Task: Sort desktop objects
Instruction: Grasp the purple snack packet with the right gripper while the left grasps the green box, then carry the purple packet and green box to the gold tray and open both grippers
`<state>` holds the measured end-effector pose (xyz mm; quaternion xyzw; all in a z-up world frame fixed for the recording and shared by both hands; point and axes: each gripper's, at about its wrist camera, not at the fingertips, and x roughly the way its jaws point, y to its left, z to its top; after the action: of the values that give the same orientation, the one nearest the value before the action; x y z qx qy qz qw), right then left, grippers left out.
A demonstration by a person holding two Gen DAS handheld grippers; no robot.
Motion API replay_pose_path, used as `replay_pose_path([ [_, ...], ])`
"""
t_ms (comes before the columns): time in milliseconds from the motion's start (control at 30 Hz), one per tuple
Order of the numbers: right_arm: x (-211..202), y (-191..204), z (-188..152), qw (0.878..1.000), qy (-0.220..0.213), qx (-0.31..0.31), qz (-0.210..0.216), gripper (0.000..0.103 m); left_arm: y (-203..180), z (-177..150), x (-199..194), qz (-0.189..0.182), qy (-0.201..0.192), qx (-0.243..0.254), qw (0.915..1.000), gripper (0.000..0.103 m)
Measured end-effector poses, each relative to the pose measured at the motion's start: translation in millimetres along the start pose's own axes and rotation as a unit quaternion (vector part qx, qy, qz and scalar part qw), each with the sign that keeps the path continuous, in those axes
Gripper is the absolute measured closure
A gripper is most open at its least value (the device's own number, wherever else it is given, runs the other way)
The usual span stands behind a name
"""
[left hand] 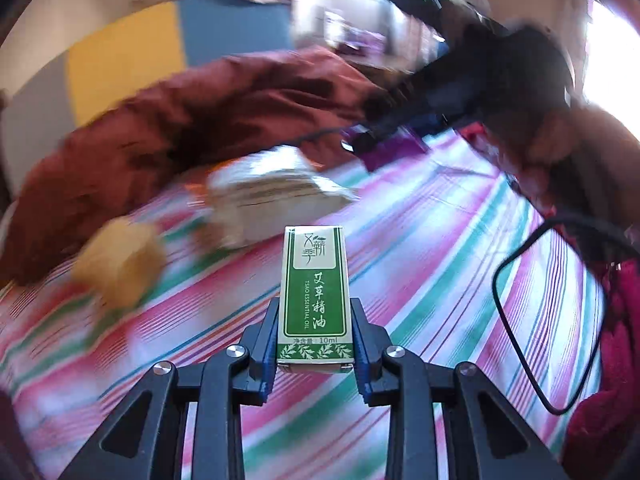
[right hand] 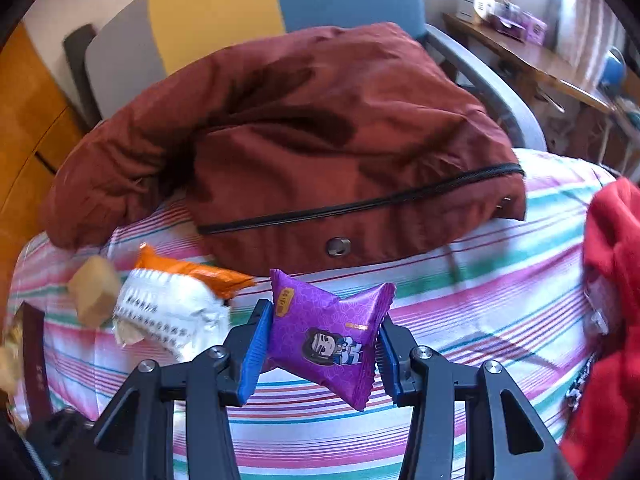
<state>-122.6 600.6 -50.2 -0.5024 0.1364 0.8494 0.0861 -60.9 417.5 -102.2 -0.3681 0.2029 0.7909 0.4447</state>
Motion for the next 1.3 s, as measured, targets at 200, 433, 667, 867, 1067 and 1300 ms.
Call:
replay_pose_path([
  [200,-2,30,-7,0.999,-0.018,-0.037,0.016,0.054,33,-16,-55,0.063,-0.017,-0.049,0.9967,0.073],
  [433,-12,60,-14,0.998,-0.032,-0.053,0.012,0.054,71,-31,-99,0.119,-0.035,-0.104,0.9869,0.073],
  [667,-41,80,-23,0.997,-0.050,-0.054,0.018,0.054,92,-47,-136,0.148,-0.053,-0.133,0.9786,0.073],
  [867,-65,110,-37,0.995,-0.067,-0.068,0.040,0.054,105,-63,-168,0.160,-0.064,-0.153,0.9731,0.073],
  [1067,-84,160,-57,0.989,-0.071,-0.101,0.083,0.054,118,-84,-198,0.178,-0.073,-0.175,0.9657,0.073],
  [1300,-99,227,-88,0.978,-0.069,-0.145,0.136,0.054,139,-114,-229,0.208,-0.080,-0.206,0.9529,0.073],
])
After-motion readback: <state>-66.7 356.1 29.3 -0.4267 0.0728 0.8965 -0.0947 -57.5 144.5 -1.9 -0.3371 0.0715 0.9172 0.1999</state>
